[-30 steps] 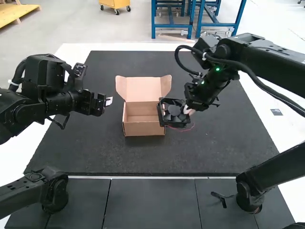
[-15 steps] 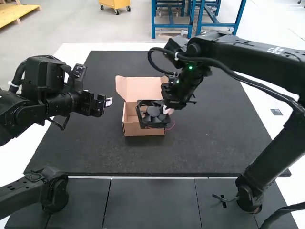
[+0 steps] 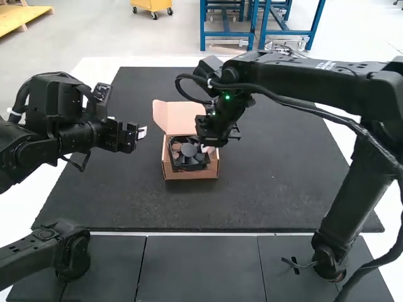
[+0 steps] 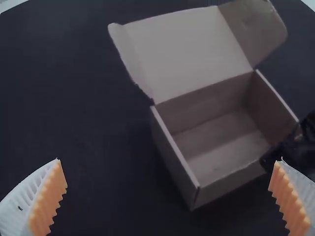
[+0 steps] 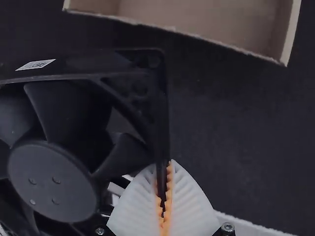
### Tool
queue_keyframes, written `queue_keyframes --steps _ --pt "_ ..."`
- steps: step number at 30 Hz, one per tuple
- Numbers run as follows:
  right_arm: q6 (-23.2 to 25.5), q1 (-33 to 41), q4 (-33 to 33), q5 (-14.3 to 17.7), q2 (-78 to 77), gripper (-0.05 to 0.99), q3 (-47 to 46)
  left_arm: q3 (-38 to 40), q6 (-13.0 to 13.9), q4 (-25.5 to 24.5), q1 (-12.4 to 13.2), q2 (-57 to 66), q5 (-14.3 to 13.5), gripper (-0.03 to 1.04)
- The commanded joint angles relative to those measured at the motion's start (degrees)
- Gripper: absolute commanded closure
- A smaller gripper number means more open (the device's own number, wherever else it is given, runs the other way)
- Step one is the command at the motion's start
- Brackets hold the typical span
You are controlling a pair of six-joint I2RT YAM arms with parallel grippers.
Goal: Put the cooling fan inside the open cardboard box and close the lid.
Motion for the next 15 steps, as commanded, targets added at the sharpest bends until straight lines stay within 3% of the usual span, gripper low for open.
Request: queue_keyframes --steps 1,9,15 --pt "3.2 0.4 1.0 0.8 1.1 0.95 3.1 0.1 0.7 0.4 0.5 -1.2 -0.5 0.04" --pt "6.1 0.2 1.2 1.1 5.5 0.95 6.7 0.1 0.7 0.6 0.6 -1.4 -0.5 0.04" --pt "6.1 -0.8 1.4 3.5 8.1 0.95 8.3 0.1 0.7 0.9 0.6 -1.4 -0.5 0.04"
